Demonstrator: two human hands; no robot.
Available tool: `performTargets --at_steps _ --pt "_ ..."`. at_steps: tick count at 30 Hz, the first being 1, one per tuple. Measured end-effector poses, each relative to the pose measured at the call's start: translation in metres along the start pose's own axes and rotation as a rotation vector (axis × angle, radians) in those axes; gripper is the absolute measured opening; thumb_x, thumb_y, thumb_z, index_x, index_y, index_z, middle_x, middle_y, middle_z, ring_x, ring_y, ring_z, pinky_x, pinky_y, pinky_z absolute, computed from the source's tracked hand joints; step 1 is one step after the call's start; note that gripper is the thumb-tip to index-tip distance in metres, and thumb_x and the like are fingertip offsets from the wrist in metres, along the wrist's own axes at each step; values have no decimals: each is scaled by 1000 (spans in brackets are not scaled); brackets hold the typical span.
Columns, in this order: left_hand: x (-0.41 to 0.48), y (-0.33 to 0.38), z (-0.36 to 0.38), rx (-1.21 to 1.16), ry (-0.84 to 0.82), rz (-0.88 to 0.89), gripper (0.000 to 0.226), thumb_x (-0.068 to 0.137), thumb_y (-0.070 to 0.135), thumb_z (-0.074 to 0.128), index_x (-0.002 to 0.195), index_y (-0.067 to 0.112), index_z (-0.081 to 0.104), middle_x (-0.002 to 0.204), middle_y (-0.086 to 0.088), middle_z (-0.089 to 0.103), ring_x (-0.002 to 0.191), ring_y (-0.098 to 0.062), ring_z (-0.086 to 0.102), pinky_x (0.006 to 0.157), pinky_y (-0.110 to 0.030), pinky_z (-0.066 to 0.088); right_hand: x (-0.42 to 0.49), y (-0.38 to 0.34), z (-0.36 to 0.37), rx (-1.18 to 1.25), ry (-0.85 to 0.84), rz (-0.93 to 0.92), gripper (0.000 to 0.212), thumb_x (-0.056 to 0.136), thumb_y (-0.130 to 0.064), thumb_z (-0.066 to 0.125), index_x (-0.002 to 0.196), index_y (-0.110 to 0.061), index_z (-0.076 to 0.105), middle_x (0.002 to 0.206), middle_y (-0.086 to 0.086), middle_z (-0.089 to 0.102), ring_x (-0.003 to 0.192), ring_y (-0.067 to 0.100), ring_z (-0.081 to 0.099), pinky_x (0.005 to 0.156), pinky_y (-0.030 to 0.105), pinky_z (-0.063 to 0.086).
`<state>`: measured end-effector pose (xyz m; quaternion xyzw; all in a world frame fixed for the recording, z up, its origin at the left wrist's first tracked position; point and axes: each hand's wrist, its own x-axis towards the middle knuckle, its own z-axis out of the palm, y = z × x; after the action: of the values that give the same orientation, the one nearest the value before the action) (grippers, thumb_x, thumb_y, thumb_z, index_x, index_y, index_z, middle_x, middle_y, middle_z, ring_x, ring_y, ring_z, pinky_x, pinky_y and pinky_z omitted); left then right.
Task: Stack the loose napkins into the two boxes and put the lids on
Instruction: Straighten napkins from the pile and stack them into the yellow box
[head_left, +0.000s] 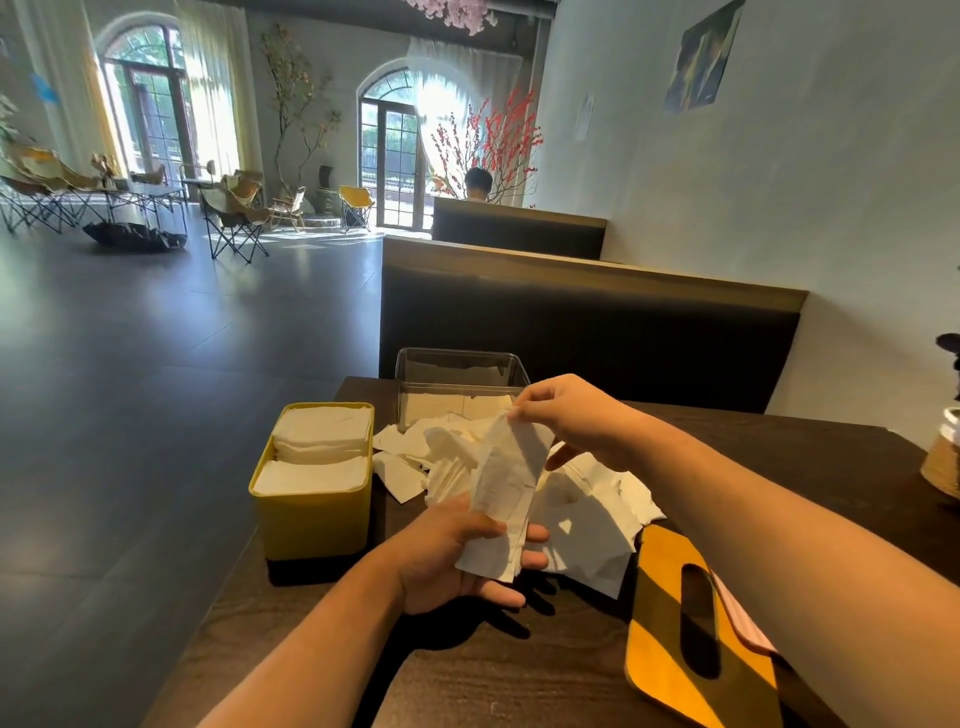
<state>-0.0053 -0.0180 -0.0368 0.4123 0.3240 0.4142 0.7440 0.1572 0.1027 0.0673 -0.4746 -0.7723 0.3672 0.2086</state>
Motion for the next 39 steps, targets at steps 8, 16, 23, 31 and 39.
performTargets --at_steps 8,16,23,31,39 --pt "2 1 1 8 149 8 34 109 6 42 140 20 46 126 -18 74 122 -37 69 79 -52 64 -7 -10 -9 134 247 -129 19 106 -37 58 105 -22 69 105 1 68 97 22 69 75 36 67" --pt "3 4 0 -15 197 8 39 107 7 48 143 21 46 128 -16 73 119 -35 71 86 -55 63 -25 -37 -26 290 138 -206 19 103 -36 63 98 -19 72 91 -4 71 92 22 72 70 25 60" --pt "1 6 1 -102 196 -4 44 100 25 56 142 15 60 135 -16 70 121 -33 70 91 -57 61 -35 -42 -25 256 -20 -179 17 101 -33 66 94 -19 73 94 -3 71 95 21 71 75 29 61" --pt "-1 7 -3 -329 42 -6 69 95 73 54 136 21 70 143 -24 62 126 -43 63 91 -64 54 -15 -9 24 -48 -77 -111 17 103 -31 65 102 -20 77 101 -3 73 98 15 68 83 27 56" --pt "-8 8 10 -46 197 -42 50 92 19 74 137 24 53 122 -15 75 113 -33 74 83 -53 63 -12 4 37 4 -273 -22 42 98 -23 69 134 -37 51 133 -4 57 118 18 59 95 27 54"
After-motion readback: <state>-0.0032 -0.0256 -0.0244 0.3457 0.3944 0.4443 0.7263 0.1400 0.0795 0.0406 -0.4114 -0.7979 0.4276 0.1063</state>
